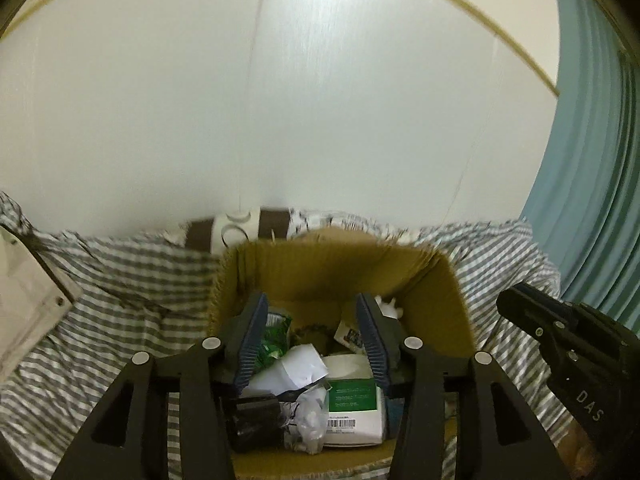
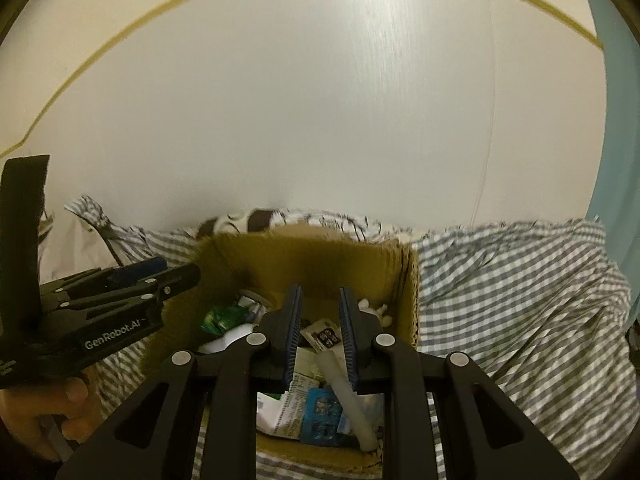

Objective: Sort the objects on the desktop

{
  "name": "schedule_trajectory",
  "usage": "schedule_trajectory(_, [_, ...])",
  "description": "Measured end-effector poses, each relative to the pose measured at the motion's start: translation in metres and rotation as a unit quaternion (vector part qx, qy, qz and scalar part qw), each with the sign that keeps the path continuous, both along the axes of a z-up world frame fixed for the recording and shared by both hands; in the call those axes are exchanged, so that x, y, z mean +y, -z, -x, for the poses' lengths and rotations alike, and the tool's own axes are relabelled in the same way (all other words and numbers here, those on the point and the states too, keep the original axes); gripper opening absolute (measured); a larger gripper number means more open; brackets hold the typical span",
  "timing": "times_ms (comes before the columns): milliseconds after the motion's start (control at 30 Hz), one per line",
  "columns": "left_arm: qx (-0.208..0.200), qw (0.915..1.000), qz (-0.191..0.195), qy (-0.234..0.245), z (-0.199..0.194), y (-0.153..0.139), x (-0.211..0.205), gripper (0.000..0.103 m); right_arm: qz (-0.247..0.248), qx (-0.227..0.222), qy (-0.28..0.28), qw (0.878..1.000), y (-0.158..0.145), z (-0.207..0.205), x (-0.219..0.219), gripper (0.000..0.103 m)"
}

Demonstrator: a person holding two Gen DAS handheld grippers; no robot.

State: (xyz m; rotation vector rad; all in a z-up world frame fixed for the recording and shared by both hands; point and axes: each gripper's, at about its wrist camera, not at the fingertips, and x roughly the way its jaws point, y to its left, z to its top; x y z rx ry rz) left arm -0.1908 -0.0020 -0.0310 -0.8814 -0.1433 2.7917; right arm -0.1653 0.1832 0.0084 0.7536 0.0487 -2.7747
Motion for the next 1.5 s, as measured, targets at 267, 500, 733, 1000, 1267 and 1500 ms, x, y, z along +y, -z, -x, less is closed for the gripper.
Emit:
schedule_trajectory(267, [0.066,0.9977,-0.004,-0.013,-0.054,-0.050,-0.013,0.077,0.006,0.045,0.006,0.999,-0.042,-0.052,-0.001,0.037])
schedule_trajectory(500, [0.110,0.9934,0.003,-0.034,-0.101,-0.072,-0.021,0.096,-0.008,0.079,0.018,0.997,-0.065,-0.098,-0.006,0.063])
schedule_trajectory(733, [0.138,0.9896,-0.001,-0.039,-0.140,-0.085,-0.030,0.103,-0.011,0.107,0.021,0.994,-0.072,-0.135,-0.008,0.081])
schedule_trajectory(1000, [0.157,0.9863,0.015,-0.051,-0.168,-0.078,-0.033,0.103,-0.010,0.122,0.042,0.992,-0.062,-0.162,-0.002,0.103])
schedule_trajectory(1267, [0.157,0.9864,0.002,-0.051,-0.172,-0.045,-0.031,0.103,-0.034,0.113,0.055,0.991,-0.027,-0.162,-0.005,0.103])
schedule_trajectory(1500, [0.125,0.9904,0.021,-0.054,-0.158,-0.017,-0.026,0.103,-0.036,0.089,0.061,0.994,0.000,-0.151,-0.004,0.103])
